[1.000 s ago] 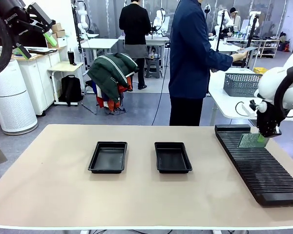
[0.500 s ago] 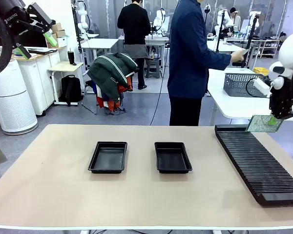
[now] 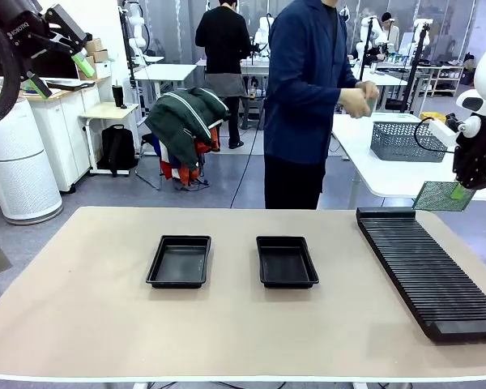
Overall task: Inspect and transfer BCBs to ESD trays.
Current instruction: Pick up the Blank PCB from the PCB Rack and place it in the left ESD tray.
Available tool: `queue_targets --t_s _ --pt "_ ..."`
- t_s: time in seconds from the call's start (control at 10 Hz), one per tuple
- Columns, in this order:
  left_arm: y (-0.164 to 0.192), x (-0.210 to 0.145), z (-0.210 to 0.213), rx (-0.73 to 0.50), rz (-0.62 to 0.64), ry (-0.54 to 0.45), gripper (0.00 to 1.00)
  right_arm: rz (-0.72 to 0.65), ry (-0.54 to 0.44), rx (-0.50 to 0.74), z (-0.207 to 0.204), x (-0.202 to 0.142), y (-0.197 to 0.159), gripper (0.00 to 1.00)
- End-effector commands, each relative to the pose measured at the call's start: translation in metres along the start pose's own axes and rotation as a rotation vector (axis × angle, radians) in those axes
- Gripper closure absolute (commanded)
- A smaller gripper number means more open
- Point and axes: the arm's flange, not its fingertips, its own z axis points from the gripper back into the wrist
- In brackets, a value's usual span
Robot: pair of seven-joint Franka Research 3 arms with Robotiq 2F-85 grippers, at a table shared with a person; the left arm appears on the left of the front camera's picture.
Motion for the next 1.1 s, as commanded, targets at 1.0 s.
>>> queue_targets --t_s 1.0 --pt "0.001 -0.002 0.0 0.0 0.001 -0.007 0.0 -0.203 -0.094 0.175 0.089 -0.033 0.187 0.98"
